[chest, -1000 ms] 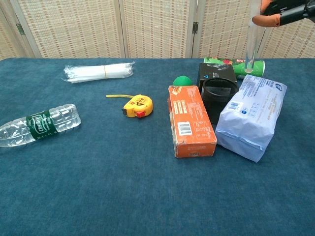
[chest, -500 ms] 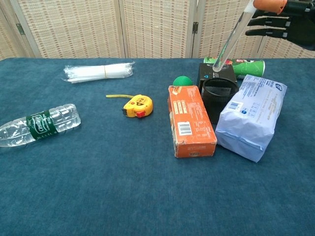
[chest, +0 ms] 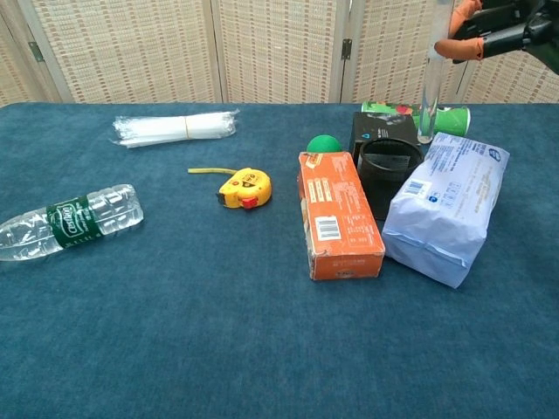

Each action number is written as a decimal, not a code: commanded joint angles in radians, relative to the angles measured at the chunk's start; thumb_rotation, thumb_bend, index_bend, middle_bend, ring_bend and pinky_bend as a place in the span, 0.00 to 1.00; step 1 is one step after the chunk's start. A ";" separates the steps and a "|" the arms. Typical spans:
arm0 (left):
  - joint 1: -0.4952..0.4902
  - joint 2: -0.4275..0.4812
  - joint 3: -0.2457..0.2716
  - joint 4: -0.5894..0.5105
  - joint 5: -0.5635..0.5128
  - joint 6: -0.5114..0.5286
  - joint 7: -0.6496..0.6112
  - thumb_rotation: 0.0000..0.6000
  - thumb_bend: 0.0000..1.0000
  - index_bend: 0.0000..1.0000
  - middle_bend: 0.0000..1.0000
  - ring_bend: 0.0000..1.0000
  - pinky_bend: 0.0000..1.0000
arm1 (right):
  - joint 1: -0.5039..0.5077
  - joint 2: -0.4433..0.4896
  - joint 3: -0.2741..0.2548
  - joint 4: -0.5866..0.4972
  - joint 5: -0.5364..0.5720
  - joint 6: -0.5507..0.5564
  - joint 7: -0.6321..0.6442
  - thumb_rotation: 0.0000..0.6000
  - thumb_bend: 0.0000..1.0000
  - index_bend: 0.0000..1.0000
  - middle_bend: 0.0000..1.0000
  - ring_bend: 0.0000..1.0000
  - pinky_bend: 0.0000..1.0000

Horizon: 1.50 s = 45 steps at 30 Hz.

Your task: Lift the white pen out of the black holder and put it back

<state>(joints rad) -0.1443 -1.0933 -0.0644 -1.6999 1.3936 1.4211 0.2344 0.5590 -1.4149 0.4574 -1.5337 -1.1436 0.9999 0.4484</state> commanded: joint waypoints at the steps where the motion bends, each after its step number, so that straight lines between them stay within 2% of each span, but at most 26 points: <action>1: 0.001 0.000 0.001 0.001 0.000 -0.001 0.000 1.00 0.30 0.14 0.08 0.05 0.12 | 0.005 0.048 0.037 -0.051 0.064 -0.125 0.340 1.00 0.46 0.67 0.55 0.36 0.29; 9: -0.001 -0.002 0.001 0.001 0.002 -0.002 0.000 1.00 0.30 0.14 0.08 0.05 0.12 | 0.036 -0.020 0.010 0.023 0.057 -0.065 0.227 1.00 0.47 0.67 0.55 0.36 0.29; 19: 0.000 -0.003 0.002 0.002 -0.002 -0.003 0.001 1.00 0.30 0.14 0.08 0.05 0.12 | 0.081 -0.079 -0.018 0.095 0.057 -0.068 0.135 1.00 0.46 0.67 0.55 0.36 0.29; 26: 0.001 0.000 0.007 0.001 -0.002 -0.007 -0.002 1.00 0.30 0.14 0.08 0.05 0.12 | 0.099 -0.133 -0.057 0.177 -0.015 -0.076 0.167 1.00 0.46 0.67 0.54 0.36 0.28; 31: 0.005 0.004 0.010 0.000 -0.006 -0.007 -0.007 1.00 0.30 0.14 0.08 0.05 0.12 | 0.111 -0.167 -0.103 0.255 -0.085 -0.076 0.174 1.00 0.46 0.67 0.49 0.31 0.21; 36: 0.009 0.002 0.012 0.002 -0.007 -0.006 -0.008 1.00 0.30 0.14 0.08 0.05 0.12 | 0.118 -0.215 -0.121 0.336 -0.111 -0.061 0.195 1.00 0.46 0.66 0.46 0.28 0.18; 41: 0.011 0.003 0.012 0.001 -0.005 -0.002 -0.011 1.00 0.30 0.14 0.08 0.05 0.12 | 0.125 -0.242 -0.132 0.385 -0.122 -0.059 0.199 1.00 0.46 0.60 0.42 0.25 0.15; 45: 0.012 0.003 0.013 0.001 -0.004 -0.001 -0.010 1.00 0.30 0.14 0.08 0.05 0.12 | 0.129 -0.244 -0.149 0.403 -0.134 -0.070 0.189 1.00 0.46 0.43 0.33 0.16 0.11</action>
<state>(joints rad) -0.1322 -1.0908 -0.0516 -1.6991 1.3893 1.4196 0.2241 0.6864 -1.6604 0.3142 -1.1324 -1.2729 0.9351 0.6395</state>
